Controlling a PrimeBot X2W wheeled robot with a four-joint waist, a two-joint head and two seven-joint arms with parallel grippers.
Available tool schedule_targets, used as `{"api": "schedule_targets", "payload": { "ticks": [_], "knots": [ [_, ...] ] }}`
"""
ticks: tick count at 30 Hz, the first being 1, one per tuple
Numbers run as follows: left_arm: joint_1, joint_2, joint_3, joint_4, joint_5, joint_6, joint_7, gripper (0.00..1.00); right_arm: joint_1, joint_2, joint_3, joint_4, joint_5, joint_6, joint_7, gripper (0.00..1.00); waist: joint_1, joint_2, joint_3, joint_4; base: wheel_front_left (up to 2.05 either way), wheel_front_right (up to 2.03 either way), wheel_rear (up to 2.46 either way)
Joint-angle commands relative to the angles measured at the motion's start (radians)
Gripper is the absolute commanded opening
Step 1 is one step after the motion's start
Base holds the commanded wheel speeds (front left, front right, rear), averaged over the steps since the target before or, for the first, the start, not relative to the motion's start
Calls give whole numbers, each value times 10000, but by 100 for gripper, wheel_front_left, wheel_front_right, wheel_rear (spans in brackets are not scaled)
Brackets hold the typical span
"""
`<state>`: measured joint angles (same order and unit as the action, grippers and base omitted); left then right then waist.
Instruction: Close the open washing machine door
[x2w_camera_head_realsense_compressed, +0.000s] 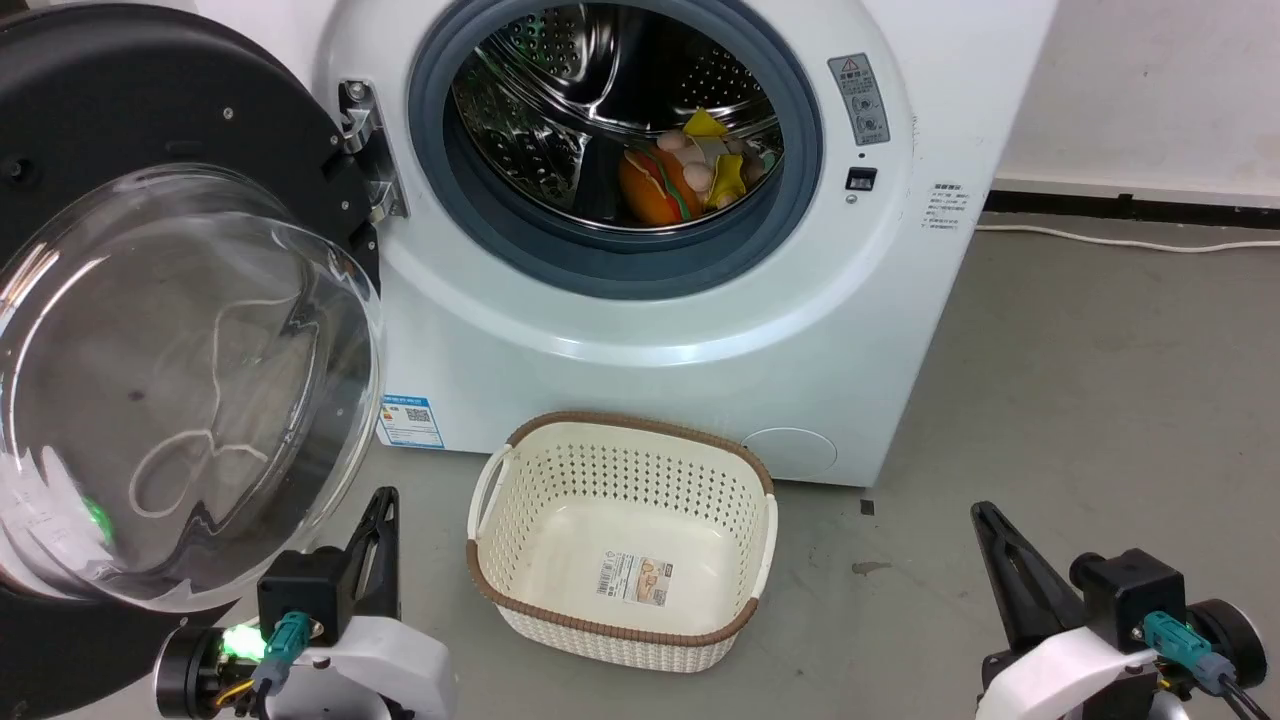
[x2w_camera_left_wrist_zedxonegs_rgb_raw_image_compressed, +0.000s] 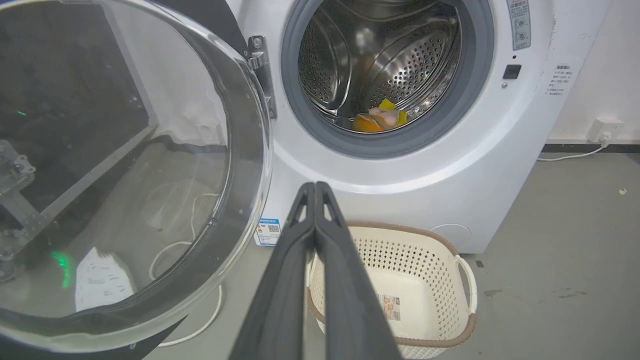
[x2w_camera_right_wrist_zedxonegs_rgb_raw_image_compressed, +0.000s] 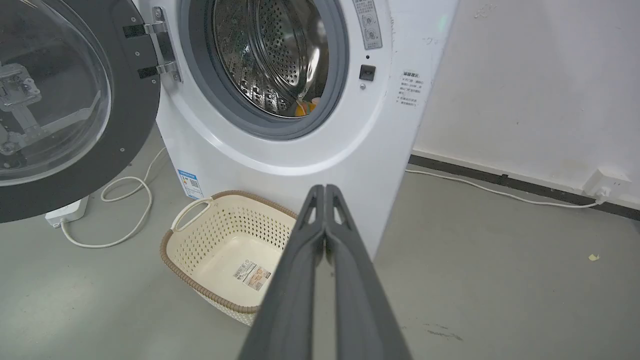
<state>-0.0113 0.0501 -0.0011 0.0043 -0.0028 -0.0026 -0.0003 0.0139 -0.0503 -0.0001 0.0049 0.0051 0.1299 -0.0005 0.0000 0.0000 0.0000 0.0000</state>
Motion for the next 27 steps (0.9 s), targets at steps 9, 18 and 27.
{"api": "schedule_targets", "payload": {
  "ticks": [9,18,27],
  "knots": [
    [113,1,11,-43,28,26,3,0,-139,1,1,-49,-51,8,5,0,0,0,0,0,0,0,0],
    [113,1,11,-43,28,26,3,0,-139,1,1,-49,-51,8,5,0,0,0,0,0,0,0,0],
    [-1,0,-19,-3,-22,1,-75,100,9,0,-29,27,98,0,-73,100,0,0,2,6,0,0,0]
  ]
}}
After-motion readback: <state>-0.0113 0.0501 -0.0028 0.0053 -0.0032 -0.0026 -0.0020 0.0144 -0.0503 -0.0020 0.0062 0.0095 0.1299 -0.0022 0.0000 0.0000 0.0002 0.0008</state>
